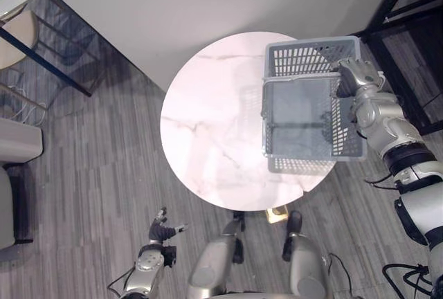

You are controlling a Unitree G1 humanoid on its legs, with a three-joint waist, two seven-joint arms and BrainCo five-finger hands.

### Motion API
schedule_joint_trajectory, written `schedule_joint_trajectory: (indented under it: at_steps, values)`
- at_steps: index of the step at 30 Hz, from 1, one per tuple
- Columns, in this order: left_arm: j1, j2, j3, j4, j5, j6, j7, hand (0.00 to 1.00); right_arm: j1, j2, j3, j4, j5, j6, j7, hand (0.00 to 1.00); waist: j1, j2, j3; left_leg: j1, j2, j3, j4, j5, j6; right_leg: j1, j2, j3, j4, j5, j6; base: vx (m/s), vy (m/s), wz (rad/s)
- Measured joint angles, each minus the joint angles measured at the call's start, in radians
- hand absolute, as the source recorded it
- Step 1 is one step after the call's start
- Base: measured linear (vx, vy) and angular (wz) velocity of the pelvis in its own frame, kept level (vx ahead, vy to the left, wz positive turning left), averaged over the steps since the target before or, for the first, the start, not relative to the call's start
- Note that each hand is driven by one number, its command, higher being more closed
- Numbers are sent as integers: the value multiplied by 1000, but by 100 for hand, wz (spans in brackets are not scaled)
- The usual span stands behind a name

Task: Pick vegetable in the basket

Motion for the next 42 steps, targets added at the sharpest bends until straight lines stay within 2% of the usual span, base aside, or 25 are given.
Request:
schedule_joint_trajectory:
  at_steps: [3, 6, 8, 11, 14, 16, 20, 24, 30, 34, 36, 38, 40, 41, 42]
  values:
    - [-3, -1, 0, 0, 2, 3, 0, 0, 102, 21, -95, -94, 20, 12, -18, 100, -14, -5, 2, 13, 0, 3, 0, -3, -4, 16, 0, 1, -6, 3, 3, 52, -13, -1]
    - [5, -1, 0, -1, 3, 12, -1, 0, 265, 72, -191, -205, 100, 18, -16, 100, -26, -38, -5, 47, 1, 13, 0, -15, -21, 51, 1, 9, -20, 4, 5, 79, -12, -12]
    - [8, -2, 1, -2, 11, 24, -3, 0, 400, 131, -252, -281, 195, 15, -8, 100, -36, -71, -21, 61, 1, 33, 0, -23, -31, 56, 4, 30, -26, 5, 7, 74, -14, -26]
    - [19, -10, 14, -13, 22, 44, -4, 0, 543, 199, -306, -351, 317, 16, 12, 100, -61, -87, -31, 95, 3, 52, 0, -30, -40, 90, 6, 49, -53, 15, 13, 47, -4, -19]
    - [32, -17, 48, -20, 26, 49, -4, 0, 649, 236, -344, -421, 363, 18, 32, 100, -77, -88, -38, 123, 3, 58, 0, -40, -35, 127, 16, 64, -91, 31, 17, 29, 5, -24]
    - [56, -18, 67, -21, 41, 57, -6, 0, 758, 265, -408, -488, 406, 20, 51, 100, -87, -92, -88, 125, 10, 75, 0, -59, -17, 129, 24, 83, -118, 44, 22, 24, 40, -26]
    - [100, -19, 93, -49, 50, 66, -23, 0, 884, 310, -526, -544, 464, 20, 52, 100, -101, -111, -137, 161, 13, 100, 0, -77, -10, 172, 35, 105, -163, 60, 23, 32, 3, -21]
    - [138, -26, 121, -63, 57, 70, -25, 0, 989, 355, -590, -588, 514, 17, 54, 100, -134, -121, -190, 183, 16, 119, 0, -89, -11, 196, 41, 127, -196, 73, 26, 19, 6, -18]
    - [162, -29, 124, -137, 58, 79, -41, 0, 1069, 445, -621, -543, 574, 18, 92, 100, -138, -120, -217, 229, 24, 166, 0, -106, -11, 228, 51, 164, -215, 86, 24, 1, -3, -24]
    - [172, -36, 124, -169, 58, 79, -47, 0, 1077, 489, -648, -443, 602, 30, 94, 100, -136, -122, -238, 240, 26, 180, 0, -104, -8, 236, 52, 185, -219, 97, 22, 10, 6, -10]
    - [177, -37, 125, -183, 58, 81, -48, 0, 1078, 503, -649, -435, 602, 46, 92, 100, -134, -134, -230, 251, 29, 201, 0, -105, -7, 234, 52, 194, -207, 97, 23, -18, 16, -27]
    - [182, -37, 132, -219, 58, 87, -48, 0, 1077, 522, -649, -437, 602, 47, 91, 100, -114, -146, -221, 252, 35, 249, 4, -108, -5, 200, 58, 229, -170, 99, 23, -52, 7, -48]
    - [159, -30, 158, -289, 57, 88, -45, 0, 1074, 551, -648, -485, 602, 47, 89, 100, -103, -176, -200, 161, 58, 277, 124, -157, 2, 129, 62, 252, -118, 99, 23, -121, -35, -32]
    - [149, -25, 162, -307, 57, 88, -45, 0, 1073, 555, -647, -503, 602, 47, 89, 100, -101, -178, -196, 135, 68, 281, 162, -175, 3, 116, 65, 255, -109, 99, 23, -164, -48, -18]
    - [137, -16, 164, -335, 57, 88, -45, 0, 1072, 557, -649, -525, 602, 47, 87, 100, -97, -193, -182, 100, 94, 294, 221, -193, 24, 110, 73, 269, -124, 105, 38, -203, -66, -31]
